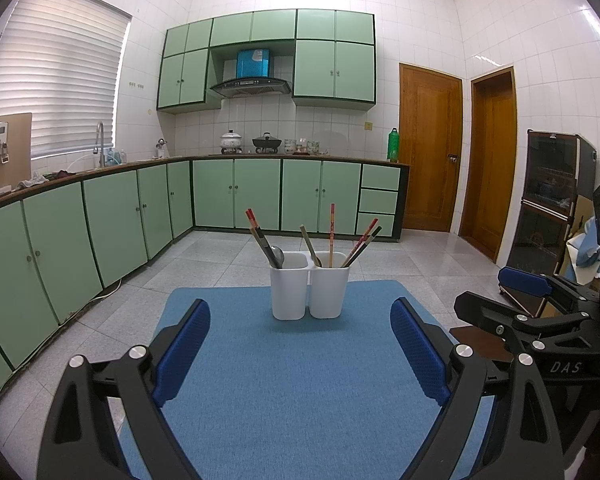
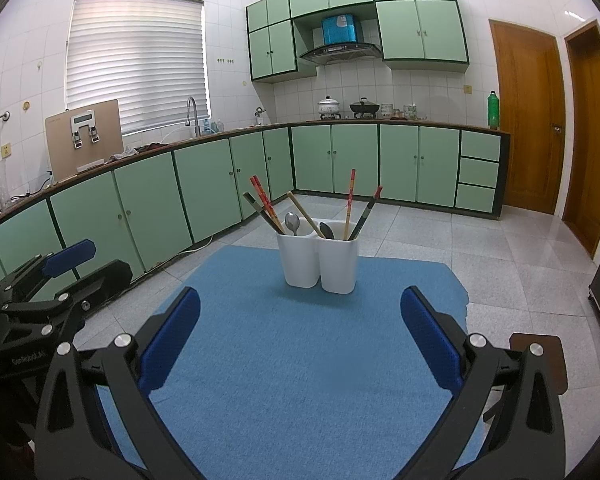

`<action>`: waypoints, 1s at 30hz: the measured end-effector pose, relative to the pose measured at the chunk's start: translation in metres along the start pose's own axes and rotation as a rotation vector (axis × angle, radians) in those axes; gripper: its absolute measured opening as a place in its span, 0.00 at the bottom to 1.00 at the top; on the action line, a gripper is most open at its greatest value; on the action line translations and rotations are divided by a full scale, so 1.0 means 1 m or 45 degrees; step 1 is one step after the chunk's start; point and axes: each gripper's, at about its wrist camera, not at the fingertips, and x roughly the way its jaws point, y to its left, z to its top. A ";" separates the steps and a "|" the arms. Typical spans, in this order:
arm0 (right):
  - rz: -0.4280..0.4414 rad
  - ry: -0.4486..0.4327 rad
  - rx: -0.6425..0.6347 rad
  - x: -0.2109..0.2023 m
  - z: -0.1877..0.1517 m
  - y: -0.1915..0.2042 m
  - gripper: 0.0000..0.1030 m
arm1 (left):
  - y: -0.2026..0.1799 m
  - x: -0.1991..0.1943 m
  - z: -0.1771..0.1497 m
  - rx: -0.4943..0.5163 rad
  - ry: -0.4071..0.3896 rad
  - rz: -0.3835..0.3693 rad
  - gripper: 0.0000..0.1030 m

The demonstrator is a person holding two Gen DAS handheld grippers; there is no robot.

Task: Organize utensils

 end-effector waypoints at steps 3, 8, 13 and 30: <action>0.000 0.002 0.003 0.000 0.000 0.000 0.95 | 0.000 0.000 0.000 0.000 0.002 0.000 0.87; 0.000 0.005 0.004 0.001 -0.001 0.001 0.95 | 0.000 0.000 0.000 -0.002 0.003 0.000 0.87; -0.003 0.012 0.006 0.004 -0.003 0.003 0.95 | 0.000 0.001 -0.002 -0.005 0.008 -0.003 0.87; -0.014 0.024 0.011 0.012 -0.007 0.005 0.95 | 0.007 0.003 0.000 -0.010 0.027 -0.003 0.87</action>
